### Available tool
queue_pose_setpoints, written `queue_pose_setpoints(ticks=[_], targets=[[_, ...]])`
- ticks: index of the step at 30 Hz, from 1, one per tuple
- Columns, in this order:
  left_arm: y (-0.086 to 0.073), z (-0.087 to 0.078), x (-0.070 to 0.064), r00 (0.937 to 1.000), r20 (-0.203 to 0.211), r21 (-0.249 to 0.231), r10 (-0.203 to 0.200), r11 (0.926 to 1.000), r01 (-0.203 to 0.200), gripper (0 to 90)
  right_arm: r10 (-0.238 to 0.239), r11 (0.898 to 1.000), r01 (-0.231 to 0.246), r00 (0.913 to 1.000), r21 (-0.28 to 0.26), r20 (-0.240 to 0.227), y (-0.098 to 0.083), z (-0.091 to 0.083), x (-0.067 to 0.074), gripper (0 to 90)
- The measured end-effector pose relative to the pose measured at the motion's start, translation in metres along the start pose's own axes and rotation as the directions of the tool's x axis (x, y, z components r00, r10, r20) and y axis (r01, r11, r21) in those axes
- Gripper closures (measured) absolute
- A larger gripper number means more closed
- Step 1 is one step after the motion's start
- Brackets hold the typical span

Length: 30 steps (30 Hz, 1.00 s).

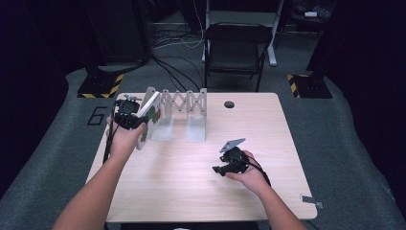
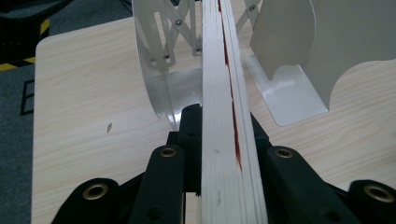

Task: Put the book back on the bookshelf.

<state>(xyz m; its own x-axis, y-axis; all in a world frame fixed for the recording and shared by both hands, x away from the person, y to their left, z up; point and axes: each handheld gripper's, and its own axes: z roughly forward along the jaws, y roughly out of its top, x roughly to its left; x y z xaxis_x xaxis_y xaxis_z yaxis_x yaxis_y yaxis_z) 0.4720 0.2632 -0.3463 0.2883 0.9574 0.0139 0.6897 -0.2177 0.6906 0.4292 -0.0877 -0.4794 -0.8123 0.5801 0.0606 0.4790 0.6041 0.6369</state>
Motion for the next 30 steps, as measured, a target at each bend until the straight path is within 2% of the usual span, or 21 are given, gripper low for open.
queue_pose_setpoints(ticks=[3,6,14,16,18,21,30], targets=[[-0.001,0.004,0.000,1.0000,-0.003,0.005,0.002,1.0000,-0.002,75.8,0.002,1.000,-0.002,1.0000,-0.001,0.001,0.000,0.000,0.000,44.4],[-0.004,0.012,-0.001,0.9999,-0.006,0.007,-0.013,0.9999,0.014,75.8,0.014,1.000,-0.014,0.9999,-0.006,0.005,0.000,-0.001,0.000,44.4],[-0.011,0.027,-0.004,0.9996,-0.008,0.015,-0.027,0.9995,0.027,75.8,0.003,1.000,-0.003,1.0000,-0.004,0.002,-0.001,-0.001,0.000,44.4],[-0.013,0.029,-0.005,0.9997,-0.011,0.021,-0.023,0.9995,0.023,75.7,0.024,1.000,-0.024,0.9997,0.000,0.003,-0.001,-0.002,0.001,44.4],[-0.015,0.032,-0.006,0.9996,-0.014,0.023,-0.025,0.9994,0.025,75.8,0.005,1.000,-0.005,1.0000,-0.009,0.003,-0.001,-0.002,-0.001,44.4],[-0.017,0.036,-0.007,0.9996,-0.017,0.021,-0.025,0.9995,0.025,75.8,0.000,1.000,0.000,1.0000,-0.008,0.009,-0.002,-0.001,-0.001,44.4],[-0.023,0.047,-0.007,0.9991,-0.031,0.037,-0.029,0.9988,0.031,75.8,0.017,1.000,-0.017,0.9998,0.002,0.004,-0.002,-0.002,0.001,44.3]])
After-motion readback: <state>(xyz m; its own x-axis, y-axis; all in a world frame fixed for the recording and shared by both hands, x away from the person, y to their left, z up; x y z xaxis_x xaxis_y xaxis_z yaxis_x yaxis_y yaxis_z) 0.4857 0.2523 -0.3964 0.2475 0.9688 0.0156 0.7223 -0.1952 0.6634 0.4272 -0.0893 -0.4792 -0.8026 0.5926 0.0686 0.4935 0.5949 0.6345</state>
